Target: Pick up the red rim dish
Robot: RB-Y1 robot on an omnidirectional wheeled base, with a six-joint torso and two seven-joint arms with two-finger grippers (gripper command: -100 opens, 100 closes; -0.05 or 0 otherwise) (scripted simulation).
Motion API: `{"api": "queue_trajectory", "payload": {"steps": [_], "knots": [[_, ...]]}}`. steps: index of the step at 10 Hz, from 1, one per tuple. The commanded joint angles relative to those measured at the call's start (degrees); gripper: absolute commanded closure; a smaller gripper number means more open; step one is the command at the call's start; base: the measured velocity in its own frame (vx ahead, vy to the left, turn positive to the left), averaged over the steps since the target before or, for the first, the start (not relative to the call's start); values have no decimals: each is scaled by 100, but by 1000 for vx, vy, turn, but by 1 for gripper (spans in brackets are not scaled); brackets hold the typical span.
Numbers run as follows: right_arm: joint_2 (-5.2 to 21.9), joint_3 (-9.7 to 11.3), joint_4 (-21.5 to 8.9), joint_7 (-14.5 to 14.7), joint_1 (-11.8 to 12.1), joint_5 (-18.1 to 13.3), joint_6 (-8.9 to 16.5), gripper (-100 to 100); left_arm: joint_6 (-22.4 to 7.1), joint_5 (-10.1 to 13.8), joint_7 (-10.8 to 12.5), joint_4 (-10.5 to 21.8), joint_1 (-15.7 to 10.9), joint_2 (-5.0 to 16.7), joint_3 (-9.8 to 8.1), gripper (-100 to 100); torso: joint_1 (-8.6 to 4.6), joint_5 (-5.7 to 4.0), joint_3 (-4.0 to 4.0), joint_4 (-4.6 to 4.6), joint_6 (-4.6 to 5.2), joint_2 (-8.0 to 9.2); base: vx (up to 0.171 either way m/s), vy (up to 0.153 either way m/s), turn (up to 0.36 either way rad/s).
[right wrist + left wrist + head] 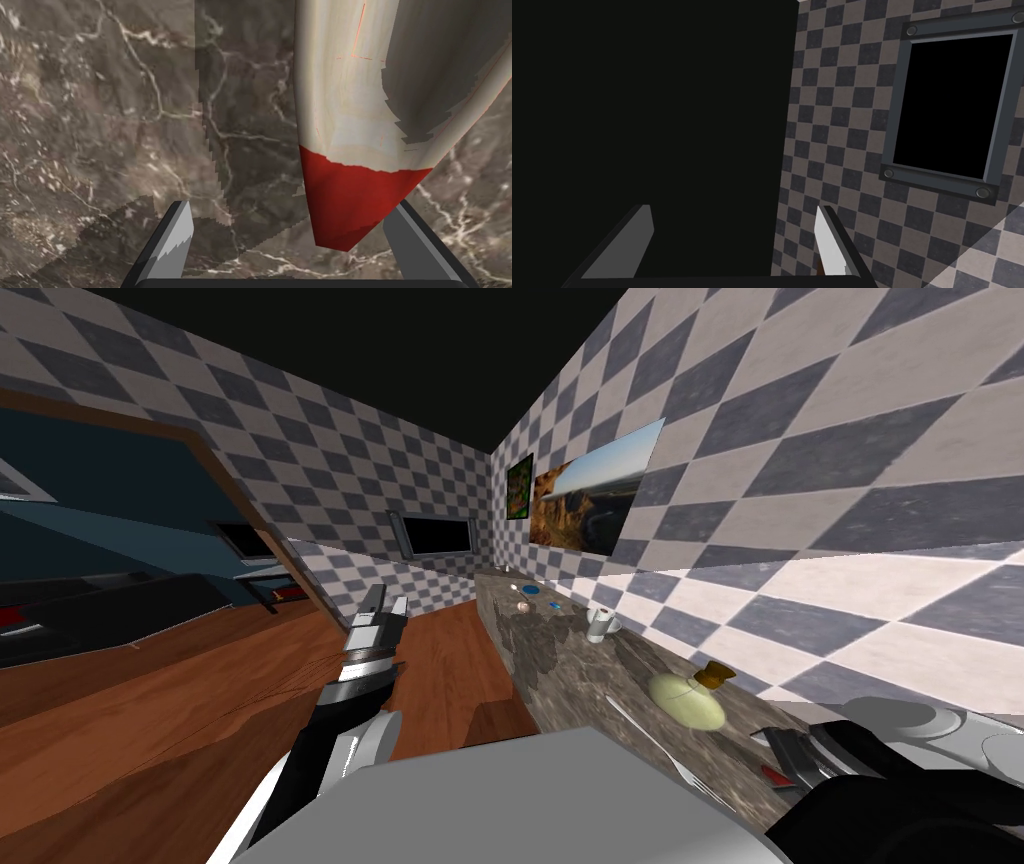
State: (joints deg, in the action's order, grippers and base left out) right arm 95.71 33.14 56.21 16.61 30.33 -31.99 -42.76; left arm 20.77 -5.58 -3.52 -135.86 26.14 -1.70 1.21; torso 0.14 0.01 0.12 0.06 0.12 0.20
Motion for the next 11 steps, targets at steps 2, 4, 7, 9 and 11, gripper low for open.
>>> {"api": "queue_trajectory", "payload": {"steps": [2, 4, 7, 9, 11], "knots": [[-264, 12, -398, 63, -75, -55, -172, -100, 0, 0, 0, 0, 0, 0, 0, 0, 1, 0, 0, 0, -3, 0, -24, 18, 124], [-382, 16, -574, 94, -104, -75, -244, -100, 0, 0, 0, 0, 0, 0, 0, 0, 0, 0, 0, 0, -2, 0, -24, 14, 89], [-356, 10, -508, 97, -62, -47, -226, 100, 0, 0, 0, 0, 0, 0, 0, 0, -10, 2, -4, 0, -4, -8, -3, 1, -2], [-349, 5, -514, 99, -67, -47, -219, 100, 0, 0, 0, 0, 0, 0, 0, 0, -8, -1, -6, -2, 0, -10, 0, 0, 0], [-351, 5, -514, 98, -67, -47, -218, 0, 0, 0, 0, 0, 0, 0, 0, 0, -5, 2, -6, -2, 0, -10, 0, 0, 0]]}}
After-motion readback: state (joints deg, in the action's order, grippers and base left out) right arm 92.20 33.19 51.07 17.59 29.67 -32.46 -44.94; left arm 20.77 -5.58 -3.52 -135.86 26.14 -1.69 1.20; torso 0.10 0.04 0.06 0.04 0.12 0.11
